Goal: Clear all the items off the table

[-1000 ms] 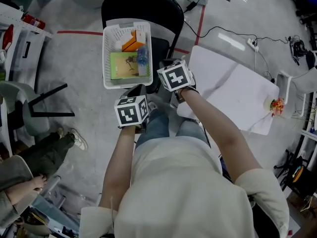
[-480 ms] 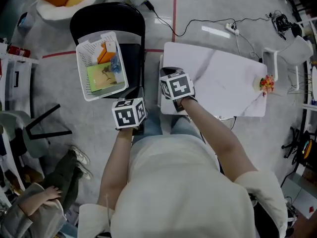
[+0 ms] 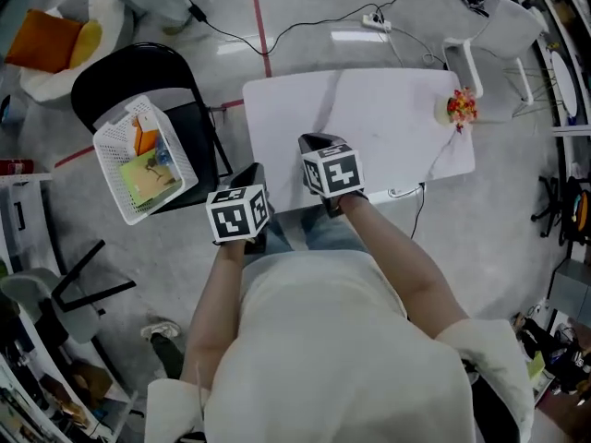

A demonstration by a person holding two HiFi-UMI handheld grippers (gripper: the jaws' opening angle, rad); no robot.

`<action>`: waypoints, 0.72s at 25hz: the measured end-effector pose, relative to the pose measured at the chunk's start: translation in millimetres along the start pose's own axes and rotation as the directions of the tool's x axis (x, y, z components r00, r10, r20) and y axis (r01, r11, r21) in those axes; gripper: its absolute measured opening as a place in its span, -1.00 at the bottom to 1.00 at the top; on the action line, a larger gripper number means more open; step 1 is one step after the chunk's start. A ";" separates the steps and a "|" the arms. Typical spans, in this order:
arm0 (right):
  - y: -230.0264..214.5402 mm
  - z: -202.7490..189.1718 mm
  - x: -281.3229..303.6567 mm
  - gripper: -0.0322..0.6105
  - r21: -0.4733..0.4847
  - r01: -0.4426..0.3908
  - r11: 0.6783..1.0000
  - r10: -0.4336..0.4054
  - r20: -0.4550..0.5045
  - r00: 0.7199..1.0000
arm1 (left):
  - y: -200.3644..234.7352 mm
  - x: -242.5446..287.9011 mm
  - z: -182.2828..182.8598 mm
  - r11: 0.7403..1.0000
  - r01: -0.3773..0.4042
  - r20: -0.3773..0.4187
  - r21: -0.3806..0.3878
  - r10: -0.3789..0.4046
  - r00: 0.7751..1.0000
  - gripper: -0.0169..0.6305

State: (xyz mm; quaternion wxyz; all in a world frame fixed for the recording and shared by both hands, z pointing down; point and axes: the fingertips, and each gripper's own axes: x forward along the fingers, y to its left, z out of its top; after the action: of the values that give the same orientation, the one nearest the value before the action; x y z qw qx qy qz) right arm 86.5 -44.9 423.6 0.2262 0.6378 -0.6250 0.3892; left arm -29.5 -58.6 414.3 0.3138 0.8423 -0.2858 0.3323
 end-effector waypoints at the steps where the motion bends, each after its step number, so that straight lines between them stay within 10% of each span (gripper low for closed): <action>1: -12.4 -5.7 -7.7 -0.90 0.024 0.011 1.000 -0.011 0.004 1.000 | -13.1 5.5 0.0 1.000 0.014 -0.007 0.016 -0.014 1.000 -0.92; 18: -191.6 -79.8 -122.4 -0.90 0.264 0.129 0.956 -0.158 0.090 0.983 | -193.3 77.4 -0.8 0.977 0.126 -0.044 0.172 -0.121 0.992 -0.92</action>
State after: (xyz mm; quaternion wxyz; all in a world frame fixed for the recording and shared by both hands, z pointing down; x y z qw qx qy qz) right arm 266.2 115.3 413.5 0.1344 0.7259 -0.5330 0.4135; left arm 151.3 44.4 406.5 0.2637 0.8770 -0.1977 0.3497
